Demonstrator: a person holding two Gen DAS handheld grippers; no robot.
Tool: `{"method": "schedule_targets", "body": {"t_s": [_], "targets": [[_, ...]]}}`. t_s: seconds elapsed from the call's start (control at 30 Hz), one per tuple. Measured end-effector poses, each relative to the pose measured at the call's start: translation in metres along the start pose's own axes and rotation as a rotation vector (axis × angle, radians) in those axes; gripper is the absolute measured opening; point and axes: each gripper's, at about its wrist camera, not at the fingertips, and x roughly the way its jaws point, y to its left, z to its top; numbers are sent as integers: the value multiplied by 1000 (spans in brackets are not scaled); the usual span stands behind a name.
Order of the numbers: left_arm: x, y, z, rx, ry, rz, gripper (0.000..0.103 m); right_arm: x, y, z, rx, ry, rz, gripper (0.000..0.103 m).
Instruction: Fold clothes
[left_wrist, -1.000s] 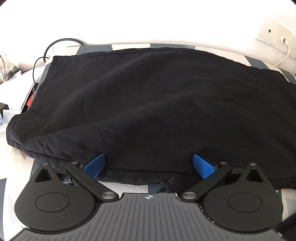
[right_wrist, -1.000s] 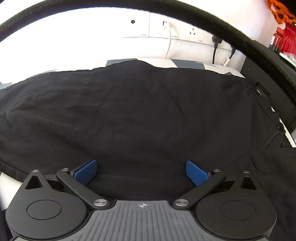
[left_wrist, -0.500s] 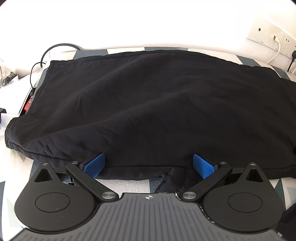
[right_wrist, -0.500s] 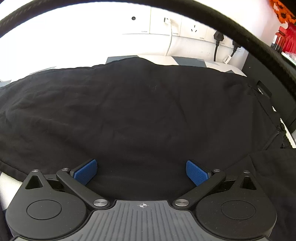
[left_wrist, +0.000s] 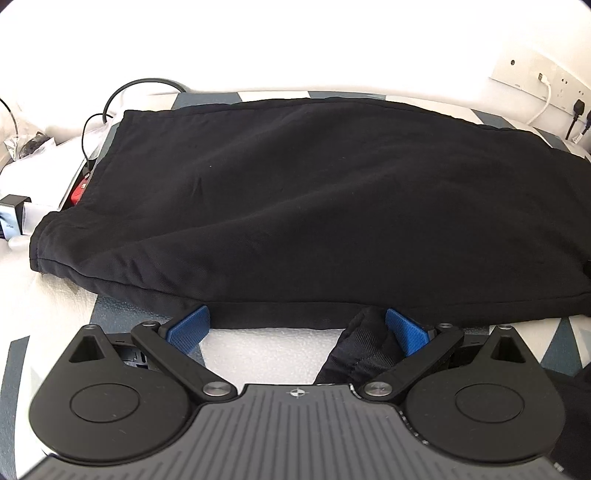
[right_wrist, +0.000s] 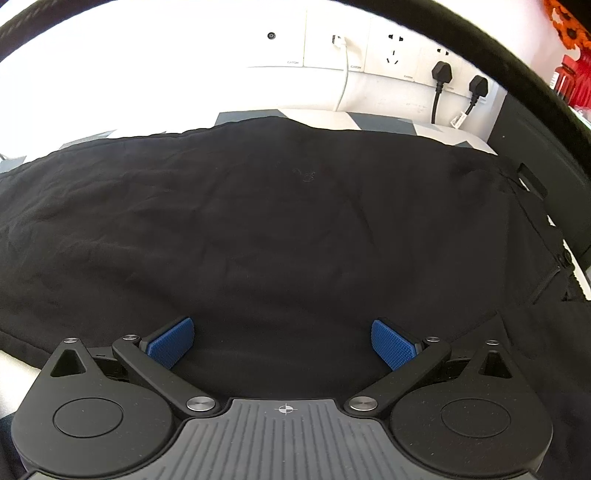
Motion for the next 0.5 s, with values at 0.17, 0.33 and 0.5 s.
{"method": "schedule_targets", "body": {"t_s": [0.17,0.33,0.5], "targets": [[0,-1,-2,-18,-5,12,103,0,0,-1,2,-5,-3,102],[-13,6,1,-85,15,13,103,1,2,-2,3,-11,-6,102],[-42,-3,12,112,-239,98,103,3,2,-2,0,-13,-3,102]]}}
